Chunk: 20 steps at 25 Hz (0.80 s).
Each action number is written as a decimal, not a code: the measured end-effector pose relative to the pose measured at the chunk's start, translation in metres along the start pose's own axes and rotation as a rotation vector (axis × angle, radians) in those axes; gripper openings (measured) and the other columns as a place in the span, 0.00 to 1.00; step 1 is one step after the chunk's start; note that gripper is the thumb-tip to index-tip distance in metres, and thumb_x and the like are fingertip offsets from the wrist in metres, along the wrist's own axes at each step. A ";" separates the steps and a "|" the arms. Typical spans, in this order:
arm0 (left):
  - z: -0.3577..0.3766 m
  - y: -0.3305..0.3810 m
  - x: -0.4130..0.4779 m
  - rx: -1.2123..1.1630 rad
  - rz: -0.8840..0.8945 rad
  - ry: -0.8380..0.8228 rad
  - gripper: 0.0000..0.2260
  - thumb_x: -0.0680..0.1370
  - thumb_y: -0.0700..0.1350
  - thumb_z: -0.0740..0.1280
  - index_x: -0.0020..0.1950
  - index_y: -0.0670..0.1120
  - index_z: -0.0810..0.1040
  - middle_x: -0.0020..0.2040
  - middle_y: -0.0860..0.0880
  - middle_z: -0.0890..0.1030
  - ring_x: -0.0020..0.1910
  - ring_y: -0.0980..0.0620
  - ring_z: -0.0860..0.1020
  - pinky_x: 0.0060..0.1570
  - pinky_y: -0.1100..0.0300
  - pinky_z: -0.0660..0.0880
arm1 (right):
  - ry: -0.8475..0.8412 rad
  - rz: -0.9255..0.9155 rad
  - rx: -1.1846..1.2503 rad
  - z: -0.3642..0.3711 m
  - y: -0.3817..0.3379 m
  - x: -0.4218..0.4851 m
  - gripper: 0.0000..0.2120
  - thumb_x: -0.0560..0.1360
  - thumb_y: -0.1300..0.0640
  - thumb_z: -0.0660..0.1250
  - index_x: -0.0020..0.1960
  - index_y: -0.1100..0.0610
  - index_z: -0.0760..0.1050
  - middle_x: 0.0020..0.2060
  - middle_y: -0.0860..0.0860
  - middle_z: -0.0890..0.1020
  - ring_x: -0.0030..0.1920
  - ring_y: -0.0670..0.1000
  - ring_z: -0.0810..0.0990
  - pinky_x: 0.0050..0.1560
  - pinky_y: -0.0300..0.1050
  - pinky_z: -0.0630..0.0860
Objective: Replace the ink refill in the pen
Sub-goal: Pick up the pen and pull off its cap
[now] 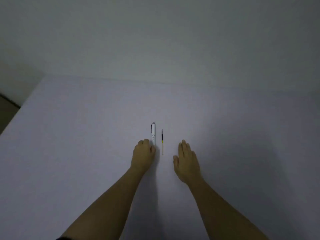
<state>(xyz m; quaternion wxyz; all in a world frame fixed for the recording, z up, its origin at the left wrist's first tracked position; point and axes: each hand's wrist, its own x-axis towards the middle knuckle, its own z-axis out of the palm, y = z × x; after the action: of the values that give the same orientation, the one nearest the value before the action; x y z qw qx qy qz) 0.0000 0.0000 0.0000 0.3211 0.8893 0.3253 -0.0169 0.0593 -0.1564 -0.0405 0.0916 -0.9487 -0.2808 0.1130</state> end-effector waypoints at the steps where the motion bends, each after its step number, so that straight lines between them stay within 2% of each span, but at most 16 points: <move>1: 0.003 0.002 0.007 -0.006 -0.005 0.030 0.11 0.78 0.43 0.58 0.52 0.35 0.73 0.50 0.35 0.78 0.47 0.40 0.76 0.44 0.51 0.72 | 0.028 0.014 0.016 0.008 0.002 0.004 0.28 0.74 0.50 0.50 0.64 0.66 0.71 0.64 0.62 0.76 0.63 0.61 0.77 0.57 0.58 0.76; 4: 0.006 0.010 0.022 -0.004 -0.042 0.103 0.13 0.79 0.45 0.58 0.50 0.34 0.74 0.47 0.34 0.78 0.44 0.38 0.76 0.43 0.48 0.73 | 0.061 0.005 0.039 0.011 -0.002 0.003 0.29 0.75 0.49 0.49 0.70 0.65 0.64 0.70 0.61 0.69 0.69 0.61 0.69 0.66 0.59 0.67; 7: 0.013 0.012 0.034 -0.011 -0.071 0.131 0.13 0.79 0.45 0.59 0.52 0.34 0.73 0.48 0.35 0.78 0.45 0.37 0.77 0.43 0.48 0.74 | 0.134 0.001 0.007 0.020 0.002 0.002 0.28 0.76 0.49 0.50 0.70 0.65 0.64 0.69 0.60 0.70 0.69 0.60 0.70 0.65 0.57 0.62; 11: 0.019 0.013 0.042 -0.026 -0.105 0.129 0.11 0.78 0.42 0.59 0.52 0.34 0.72 0.49 0.34 0.77 0.45 0.37 0.77 0.40 0.52 0.70 | 0.101 0.015 -0.006 0.020 0.001 0.004 0.27 0.76 0.49 0.51 0.69 0.64 0.65 0.69 0.59 0.72 0.68 0.59 0.71 0.65 0.55 0.63; 14: 0.018 0.015 0.045 -0.074 -0.160 0.120 0.11 0.78 0.41 0.59 0.52 0.34 0.72 0.50 0.33 0.77 0.47 0.36 0.76 0.43 0.50 0.71 | 0.039 0.006 0.008 0.017 0.002 0.005 0.29 0.75 0.48 0.49 0.70 0.64 0.64 0.70 0.59 0.70 0.69 0.59 0.70 0.66 0.55 0.62; 17: 0.007 0.013 0.042 -0.147 -0.188 0.097 0.10 0.78 0.43 0.59 0.49 0.35 0.72 0.47 0.34 0.78 0.43 0.38 0.77 0.41 0.48 0.73 | -0.017 0.003 0.221 -0.004 0.002 0.010 0.29 0.77 0.47 0.47 0.72 0.63 0.59 0.74 0.59 0.63 0.74 0.59 0.61 0.73 0.51 0.58; 18: 0.000 0.011 0.038 -0.172 -0.168 0.076 0.10 0.79 0.44 0.59 0.47 0.37 0.71 0.44 0.36 0.78 0.40 0.40 0.76 0.38 0.49 0.73 | -0.021 0.032 0.345 -0.016 0.001 0.014 0.26 0.79 0.49 0.51 0.71 0.63 0.61 0.72 0.59 0.65 0.73 0.58 0.63 0.72 0.48 0.59; 20: -0.017 0.007 0.024 -0.240 -0.101 -0.042 0.10 0.79 0.46 0.59 0.45 0.39 0.69 0.41 0.40 0.78 0.34 0.46 0.75 0.35 0.51 0.73 | 0.045 0.117 0.566 -0.044 0.000 0.021 0.19 0.79 0.55 0.58 0.66 0.62 0.69 0.65 0.59 0.73 0.66 0.57 0.72 0.65 0.43 0.66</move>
<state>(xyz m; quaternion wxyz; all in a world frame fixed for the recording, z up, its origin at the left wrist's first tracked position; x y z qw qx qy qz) 0.0202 0.0196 0.0110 0.4309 0.8263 0.3625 -0.0127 0.0884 -0.1495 -0.0015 0.3520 -0.9024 -0.1806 0.1710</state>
